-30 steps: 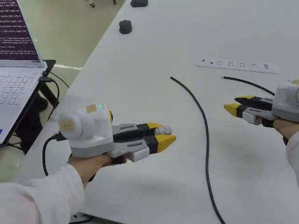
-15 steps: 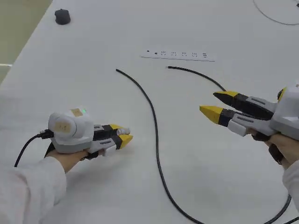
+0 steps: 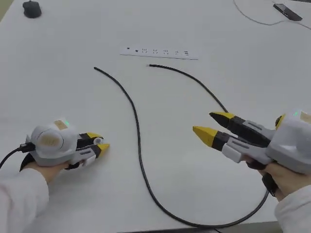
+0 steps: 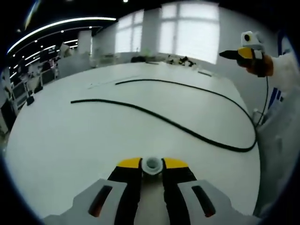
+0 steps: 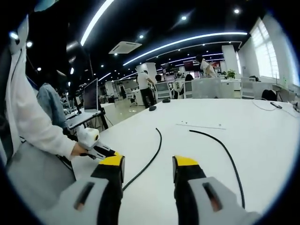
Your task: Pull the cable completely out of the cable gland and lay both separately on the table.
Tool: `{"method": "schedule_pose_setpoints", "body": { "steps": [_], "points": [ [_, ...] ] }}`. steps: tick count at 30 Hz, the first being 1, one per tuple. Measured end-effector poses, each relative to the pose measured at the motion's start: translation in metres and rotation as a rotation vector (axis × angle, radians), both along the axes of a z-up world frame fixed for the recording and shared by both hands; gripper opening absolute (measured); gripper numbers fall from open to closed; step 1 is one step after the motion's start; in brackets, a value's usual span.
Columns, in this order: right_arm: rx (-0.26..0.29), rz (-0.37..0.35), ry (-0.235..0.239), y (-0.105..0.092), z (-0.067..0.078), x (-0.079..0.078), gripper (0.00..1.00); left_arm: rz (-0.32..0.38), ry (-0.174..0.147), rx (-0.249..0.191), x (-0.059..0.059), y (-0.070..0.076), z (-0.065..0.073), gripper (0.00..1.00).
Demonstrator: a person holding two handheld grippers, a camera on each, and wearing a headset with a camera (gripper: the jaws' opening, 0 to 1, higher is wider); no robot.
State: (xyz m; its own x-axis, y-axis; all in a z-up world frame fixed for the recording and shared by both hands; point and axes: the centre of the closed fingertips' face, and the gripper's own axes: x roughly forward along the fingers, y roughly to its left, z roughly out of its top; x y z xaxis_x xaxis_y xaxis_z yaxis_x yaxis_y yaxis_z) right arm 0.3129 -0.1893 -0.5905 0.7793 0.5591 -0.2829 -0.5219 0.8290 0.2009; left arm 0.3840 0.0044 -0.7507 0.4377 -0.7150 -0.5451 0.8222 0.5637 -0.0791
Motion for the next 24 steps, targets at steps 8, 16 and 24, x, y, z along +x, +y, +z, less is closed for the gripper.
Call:
{"method": "schedule_pose_setpoints", "body": {
  "steps": [8,16,24],
  "points": [
    [-0.008,-0.001,0.017,-0.004,0.005,-0.017,0.5,0.043,-0.046,-0.047,-0.012,0.022,0.051,0.31],
    [-0.022,0.008,0.12,-0.014,-0.007,-0.057,0.63,0.111,-0.021,-0.143,-0.043,0.066,0.127,0.57],
    [-0.013,-0.045,0.199,-0.034,-0.006,-0.093,0.73,0.218,-0.034,-0.157,-0.07,0.109,0.175,0.83]
  ]
}}
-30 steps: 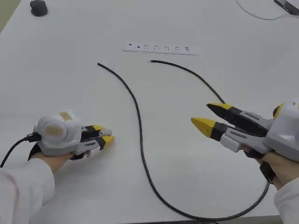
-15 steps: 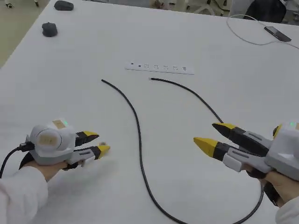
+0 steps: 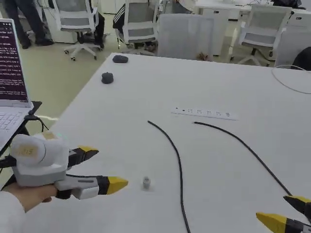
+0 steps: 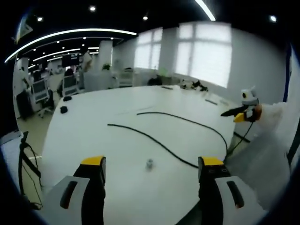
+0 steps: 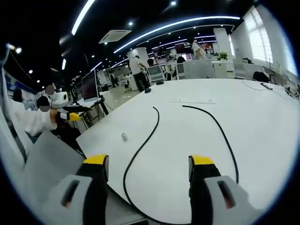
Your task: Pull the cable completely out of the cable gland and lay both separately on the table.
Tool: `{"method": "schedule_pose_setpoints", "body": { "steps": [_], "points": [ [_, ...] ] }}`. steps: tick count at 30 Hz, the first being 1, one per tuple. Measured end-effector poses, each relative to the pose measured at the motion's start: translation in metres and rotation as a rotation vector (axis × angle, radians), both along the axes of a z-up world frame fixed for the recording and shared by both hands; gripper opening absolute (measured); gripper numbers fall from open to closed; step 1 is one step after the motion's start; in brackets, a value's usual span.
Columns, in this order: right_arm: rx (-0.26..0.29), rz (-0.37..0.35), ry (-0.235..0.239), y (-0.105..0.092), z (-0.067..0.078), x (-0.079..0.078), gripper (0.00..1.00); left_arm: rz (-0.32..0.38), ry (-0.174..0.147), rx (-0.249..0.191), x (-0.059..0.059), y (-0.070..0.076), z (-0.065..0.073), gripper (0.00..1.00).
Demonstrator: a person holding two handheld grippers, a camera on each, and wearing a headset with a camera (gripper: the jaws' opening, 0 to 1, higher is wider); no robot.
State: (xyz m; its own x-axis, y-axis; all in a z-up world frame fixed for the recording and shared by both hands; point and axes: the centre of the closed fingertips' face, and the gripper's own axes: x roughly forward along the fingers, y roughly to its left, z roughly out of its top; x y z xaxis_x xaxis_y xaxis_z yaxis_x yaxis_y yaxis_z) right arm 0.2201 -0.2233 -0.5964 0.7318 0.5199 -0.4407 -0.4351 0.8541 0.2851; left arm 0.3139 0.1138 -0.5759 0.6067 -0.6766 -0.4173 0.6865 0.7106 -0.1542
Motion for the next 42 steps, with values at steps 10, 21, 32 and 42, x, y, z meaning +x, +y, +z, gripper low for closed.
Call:
{"method": "schedule_pose_setpoints", "body": {
  "steps": [10,21,32,42],
  "points": [
    [-0.01,-0.014,0.02,-0.01,0.006,-0.015,0.74,0.082,0.107,-0.08,-0.022,0.015,-0.015,0.88],
    [-0.012,0.025,0.032,0.004,0.001,-0.013,0.73,0.071,0.1,-0.095,-0.023,0.006,-0.012,0.87],
    [-0.006,0.016,0.037,-0.004,-0.007,-0.014,0.72,0.051,0.093,-0.086,-0.021,-0.003,-0.016,0.86],
    [0.008,0.005,0.056,-0.006,-0.011,-0.009,0.71,0.055,0.093,-0.093,-0.016,-0.007,-0.013,0.87]
  ]
}}
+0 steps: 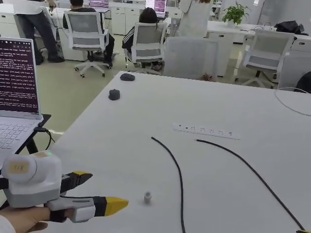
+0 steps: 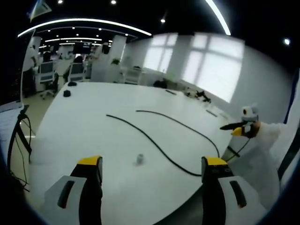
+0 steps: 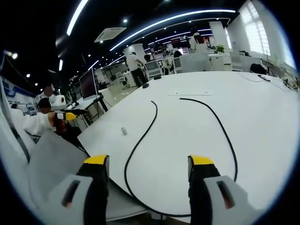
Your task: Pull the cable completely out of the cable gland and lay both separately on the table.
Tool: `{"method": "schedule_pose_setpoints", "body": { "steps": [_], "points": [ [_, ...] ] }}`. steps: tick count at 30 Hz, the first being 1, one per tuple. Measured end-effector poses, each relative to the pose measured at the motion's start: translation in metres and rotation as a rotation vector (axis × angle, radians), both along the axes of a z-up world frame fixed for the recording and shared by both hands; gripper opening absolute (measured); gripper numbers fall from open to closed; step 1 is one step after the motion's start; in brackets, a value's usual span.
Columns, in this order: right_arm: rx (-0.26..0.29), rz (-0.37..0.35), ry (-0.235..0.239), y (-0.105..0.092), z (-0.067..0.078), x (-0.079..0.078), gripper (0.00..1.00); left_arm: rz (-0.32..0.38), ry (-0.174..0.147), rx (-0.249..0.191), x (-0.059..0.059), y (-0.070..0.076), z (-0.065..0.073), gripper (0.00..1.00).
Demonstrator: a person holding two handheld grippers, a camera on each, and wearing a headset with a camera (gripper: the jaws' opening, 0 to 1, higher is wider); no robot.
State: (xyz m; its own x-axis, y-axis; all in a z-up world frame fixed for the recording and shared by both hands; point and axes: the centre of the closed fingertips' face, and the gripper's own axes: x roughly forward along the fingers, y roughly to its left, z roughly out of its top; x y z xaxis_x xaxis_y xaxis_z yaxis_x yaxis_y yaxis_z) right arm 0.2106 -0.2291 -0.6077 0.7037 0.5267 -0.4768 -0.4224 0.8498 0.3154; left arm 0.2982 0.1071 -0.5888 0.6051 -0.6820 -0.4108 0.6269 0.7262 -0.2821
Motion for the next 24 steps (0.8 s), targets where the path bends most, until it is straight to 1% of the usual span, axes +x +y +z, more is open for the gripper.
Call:
{"method": "schedule_pose_setpoints", "body": {
  "steps": [3,6,11,19,24],
  "points": [
    [0.001,0.012,0.007,0.005,-0.002,0.001,0.71,0.011,0.006,-0.006,-0.001,0.002,-0.001,0.87],
    [-0.002,0.03,0.012,0.01,-0.003,0.002,0.71,0.011,0.01,-0.002,-0.003,0.003,-0.003,0.87],
    [0.002,0.028,0.012,0.009,-0.004,0.004,0.71,0.009,0.017,-0.005,-0.003,0.004,-0.004,0.87],
    [0.002,0.029,0.022,0.012,-0.006,0.003,0.7,0.019,0.029,-0.035,0.003,0.004,-0.001,0.86],
    [0.002,0.027,0.024,0.011,-0.006,0.003,0.7,0.023,0.03,-0.043,0.005,0.003,-0.002,0.85]
  ]
}}
